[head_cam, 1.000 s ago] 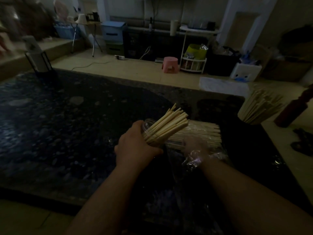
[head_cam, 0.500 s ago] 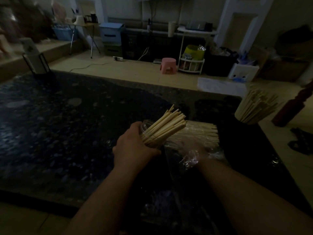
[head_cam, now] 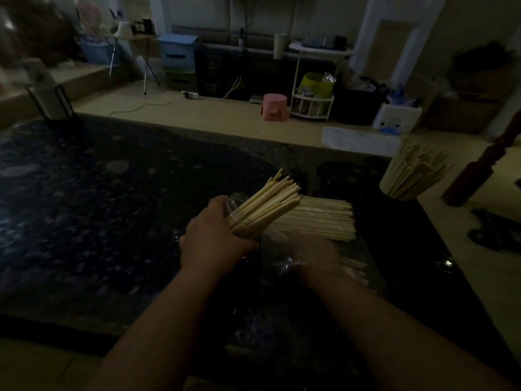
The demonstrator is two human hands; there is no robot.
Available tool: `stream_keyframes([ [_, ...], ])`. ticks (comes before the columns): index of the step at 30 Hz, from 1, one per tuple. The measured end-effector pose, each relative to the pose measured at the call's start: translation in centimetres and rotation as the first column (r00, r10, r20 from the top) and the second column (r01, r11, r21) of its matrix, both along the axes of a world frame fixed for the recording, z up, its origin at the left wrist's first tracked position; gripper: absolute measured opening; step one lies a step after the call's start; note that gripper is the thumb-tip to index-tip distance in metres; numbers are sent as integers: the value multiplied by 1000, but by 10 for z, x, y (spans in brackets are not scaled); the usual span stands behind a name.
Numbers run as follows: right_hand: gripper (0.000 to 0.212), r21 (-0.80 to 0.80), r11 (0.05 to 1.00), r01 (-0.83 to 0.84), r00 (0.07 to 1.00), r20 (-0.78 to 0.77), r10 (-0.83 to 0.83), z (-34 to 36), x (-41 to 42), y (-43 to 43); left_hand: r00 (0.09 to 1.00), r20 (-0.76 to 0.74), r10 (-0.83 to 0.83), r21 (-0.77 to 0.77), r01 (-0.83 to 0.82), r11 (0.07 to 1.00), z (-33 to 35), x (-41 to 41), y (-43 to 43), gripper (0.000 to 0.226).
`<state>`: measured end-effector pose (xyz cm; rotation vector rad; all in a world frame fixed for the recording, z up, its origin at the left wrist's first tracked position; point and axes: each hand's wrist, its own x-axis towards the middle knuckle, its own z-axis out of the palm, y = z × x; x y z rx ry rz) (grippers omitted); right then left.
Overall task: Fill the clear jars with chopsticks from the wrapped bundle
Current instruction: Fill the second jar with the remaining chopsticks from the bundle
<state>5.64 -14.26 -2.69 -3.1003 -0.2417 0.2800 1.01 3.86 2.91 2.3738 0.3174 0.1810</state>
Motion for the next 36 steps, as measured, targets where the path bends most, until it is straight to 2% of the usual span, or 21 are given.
stream_keyframes([
  [1,35,-12,998,62,998,28,-62,-6,-2,1,1000,-1,-6,3,6,1000,1,-1,-1,100],
  [3,26,65,976,208,961,-197,-192,-7,-18,-18,1000,-5,-14,3,14,1000,3,-3,-3,100],
  [4,26,98,970,224,963,-172,-205,-7,-26,-21,1000,-7,-15,1,15,1000,4,-4,-4,99],
  [5,31,152,975,160,980,-141,-139,-13,-40,-25,1000,-8,-13,1,13,1000,6,-6,-5,99],
  [6,41,117,989,90,995,28,-93,-12,-42,-20,1000,-5,-12,2,12,1000,7,-7,-6,97],
  [7,46,139,990,4,1000,-4,-4,-8,-46,-13,1000,0,-12,3,12,1000,9,-9,-7,96],
  [8,47,103,995,-8,998,-69,15,4,-54,-6,1000,4,-14,4,14,1000,10,-11,-7,95],
  [10,45,64,998,30,997,-71,-25,7,-62,-11,1000,3,-22,5,22,1000,12,-14,-9,92],
  [12,44,107,993,55,993,-113,-42,4,-69,-15,1000,-1,-22,15,22,1000,14,-18,-11,93],
  [17,43,124,989,-77,997,12,76,26,-87,-21,999,4,-32,36,32,999,15,-28,-18,96],
  [21,35,157,985,-76,997,-14,79,49,-95,-30,999,17,-31,41,31,999,15,-36,-22,88],
  [29,26,175,981,-87,974,222,47,92,-107,-47,999,-18,31,71,-29,997,16,-41,-17,89],
  [32,24,146,981,-130,905,421,58,97,-102,-48,999,-38,12,78,-9,997,17,-40,-18,94],
  [36,21,208,948,-241,857,504,107,100,-92,-43,999,-40,-6,91,10,996,15,-36,-19,93],
])
